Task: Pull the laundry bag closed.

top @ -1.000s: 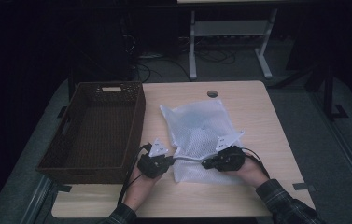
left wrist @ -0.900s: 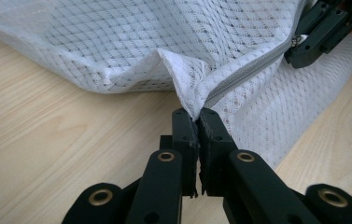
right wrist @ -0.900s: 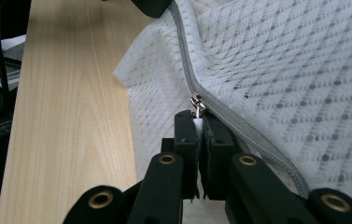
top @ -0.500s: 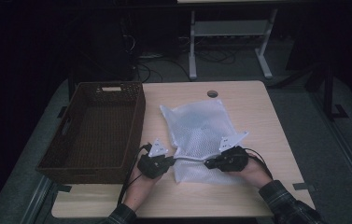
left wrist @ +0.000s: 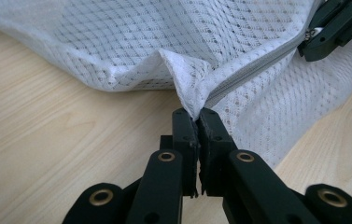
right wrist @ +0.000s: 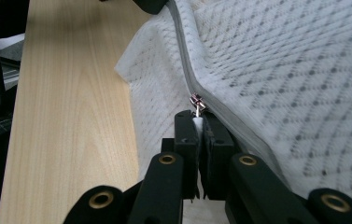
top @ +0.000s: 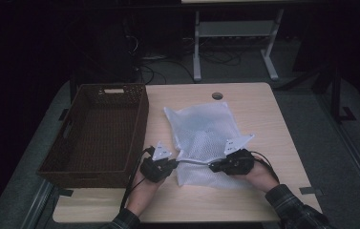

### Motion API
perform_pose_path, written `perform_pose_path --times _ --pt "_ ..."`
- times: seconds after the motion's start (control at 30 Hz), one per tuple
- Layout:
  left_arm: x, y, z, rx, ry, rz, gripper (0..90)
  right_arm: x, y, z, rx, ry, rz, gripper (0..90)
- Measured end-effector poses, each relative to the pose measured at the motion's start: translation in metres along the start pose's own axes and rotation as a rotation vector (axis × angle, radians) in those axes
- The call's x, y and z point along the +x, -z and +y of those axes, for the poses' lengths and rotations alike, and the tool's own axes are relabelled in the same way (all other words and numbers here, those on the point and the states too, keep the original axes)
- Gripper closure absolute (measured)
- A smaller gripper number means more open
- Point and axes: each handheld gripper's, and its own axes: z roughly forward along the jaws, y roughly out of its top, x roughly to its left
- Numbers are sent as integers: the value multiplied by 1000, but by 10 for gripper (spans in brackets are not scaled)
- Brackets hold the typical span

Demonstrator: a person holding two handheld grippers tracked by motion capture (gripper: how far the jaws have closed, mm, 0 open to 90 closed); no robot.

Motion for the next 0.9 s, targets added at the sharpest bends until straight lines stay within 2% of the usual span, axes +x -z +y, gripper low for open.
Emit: perform_pose_path --times 0.53,0.9 --pt "0 -1 -1 9 10 0 872 -4 11 -10 -2 -26 -11 864" --pt "0 -1 0 9 17 8 873 -3 11 -12 5 -25 -3 865"
